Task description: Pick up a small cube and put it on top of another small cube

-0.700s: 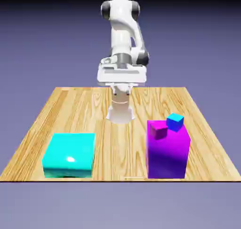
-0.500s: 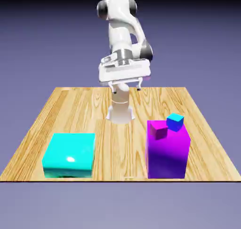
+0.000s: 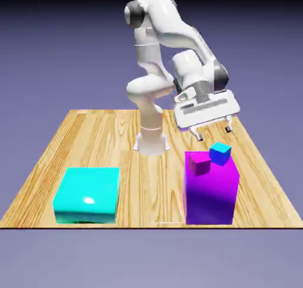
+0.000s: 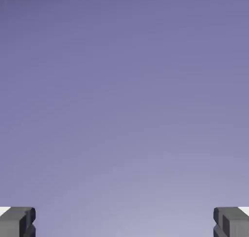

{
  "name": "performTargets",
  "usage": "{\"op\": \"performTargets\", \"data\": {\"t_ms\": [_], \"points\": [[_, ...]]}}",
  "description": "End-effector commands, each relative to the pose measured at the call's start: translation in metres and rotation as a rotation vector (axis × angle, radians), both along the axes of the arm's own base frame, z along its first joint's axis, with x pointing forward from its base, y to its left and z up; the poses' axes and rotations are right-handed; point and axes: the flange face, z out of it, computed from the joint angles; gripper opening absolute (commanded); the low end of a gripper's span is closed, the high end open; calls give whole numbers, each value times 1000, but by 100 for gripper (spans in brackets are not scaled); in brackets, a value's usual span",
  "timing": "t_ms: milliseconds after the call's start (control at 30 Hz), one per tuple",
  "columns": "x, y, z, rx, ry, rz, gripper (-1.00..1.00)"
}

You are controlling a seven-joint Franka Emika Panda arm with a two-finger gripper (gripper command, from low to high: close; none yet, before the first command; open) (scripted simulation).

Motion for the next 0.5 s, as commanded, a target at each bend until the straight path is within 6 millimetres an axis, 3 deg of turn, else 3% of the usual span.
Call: {"op": "performTargets", "data": {"t_ms": [0, 267, 467], "points": [[-6, 15, -11, -39, 13, 58, 0], [-89, 127, -98, -349, 83, 565, 0], [-168, 122, -155, -618, 167, 959, 0]]}}
